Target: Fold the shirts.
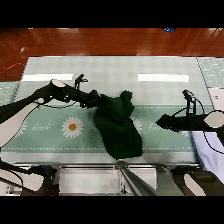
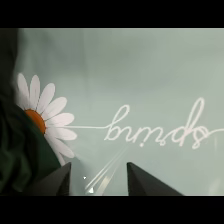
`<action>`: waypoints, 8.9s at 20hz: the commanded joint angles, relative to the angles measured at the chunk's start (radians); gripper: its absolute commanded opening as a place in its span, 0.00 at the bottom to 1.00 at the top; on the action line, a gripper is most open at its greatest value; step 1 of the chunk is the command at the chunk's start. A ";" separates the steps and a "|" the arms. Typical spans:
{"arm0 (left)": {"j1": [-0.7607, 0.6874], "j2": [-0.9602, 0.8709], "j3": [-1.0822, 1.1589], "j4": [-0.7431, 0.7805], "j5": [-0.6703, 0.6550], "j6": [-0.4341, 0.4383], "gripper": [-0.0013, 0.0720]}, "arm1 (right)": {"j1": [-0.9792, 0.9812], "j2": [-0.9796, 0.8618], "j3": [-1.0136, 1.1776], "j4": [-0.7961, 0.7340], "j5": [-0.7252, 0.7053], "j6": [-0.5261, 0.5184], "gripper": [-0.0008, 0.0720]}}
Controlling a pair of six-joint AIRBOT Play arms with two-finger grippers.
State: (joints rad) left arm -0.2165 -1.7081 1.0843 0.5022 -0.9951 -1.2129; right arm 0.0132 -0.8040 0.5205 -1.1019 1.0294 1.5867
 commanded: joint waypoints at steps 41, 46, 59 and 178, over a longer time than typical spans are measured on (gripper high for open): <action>0.464 0.690 0.673 0.129 -0.192 -0.169 0.05 | -0.018 -0.223 1.500 0.084 0.285 -0.169 0.04; 0.496 0.903 0.674 0.217 -0.322 -0.175 0.05 | -0.018 -0.050 1.501 -0.045 0.375 -0.164 0.04; 0.496 1.157 0.239 0.269 -0.639 -0.247 0.05 | -0.018 0.248 0.712 -0.106 0.554 -0.054 0.04; 0.537 0.956 -0.095 0.411 -0.186 -0.194 0.05 | -0.191 -0.013 0.569 -0.022 0.209 -0.155 0.04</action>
State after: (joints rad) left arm 0.3214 -0.6369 1.1549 1.0401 -1.3380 -1.4792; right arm -0.1787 -0.7052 1.2362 -1.1446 1.3941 1.4635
